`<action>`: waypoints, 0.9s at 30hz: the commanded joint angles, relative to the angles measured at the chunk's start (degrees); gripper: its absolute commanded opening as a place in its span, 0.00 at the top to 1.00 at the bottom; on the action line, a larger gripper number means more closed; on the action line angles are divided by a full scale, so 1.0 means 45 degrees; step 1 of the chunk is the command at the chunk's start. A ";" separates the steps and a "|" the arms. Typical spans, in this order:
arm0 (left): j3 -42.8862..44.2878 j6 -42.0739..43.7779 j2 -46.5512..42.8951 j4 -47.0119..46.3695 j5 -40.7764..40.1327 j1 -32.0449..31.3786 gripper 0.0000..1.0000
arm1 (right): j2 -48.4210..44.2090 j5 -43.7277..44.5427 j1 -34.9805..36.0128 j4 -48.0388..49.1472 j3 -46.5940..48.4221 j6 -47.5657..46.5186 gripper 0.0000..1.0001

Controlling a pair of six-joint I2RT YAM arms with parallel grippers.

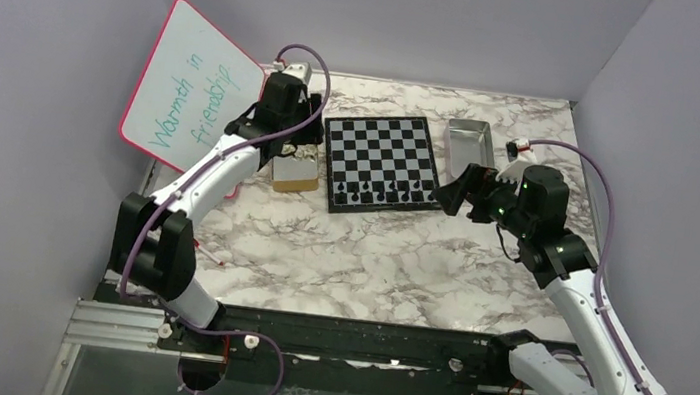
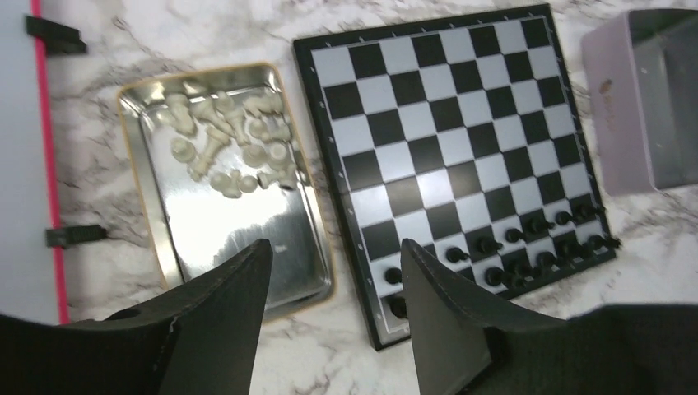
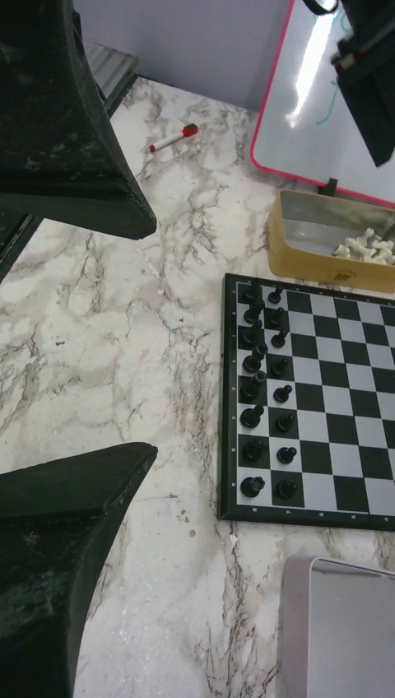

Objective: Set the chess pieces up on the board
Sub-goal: Pick up the chess piece from the storage box.

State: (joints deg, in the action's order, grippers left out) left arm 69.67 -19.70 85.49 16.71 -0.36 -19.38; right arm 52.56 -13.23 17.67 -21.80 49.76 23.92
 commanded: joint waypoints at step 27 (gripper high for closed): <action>0.3463 0.1013 0.5500 0.0289 -0.2089 0.0610 0.65 | -0.0631 0.0327 -0.0004 -0.1339 0.0309 -0.0013 0.01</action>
State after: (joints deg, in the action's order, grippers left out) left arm 85.80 -15.46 108.90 19.38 -12.80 -17.04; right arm 49.45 -13.30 17.67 -26.68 51.07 23.55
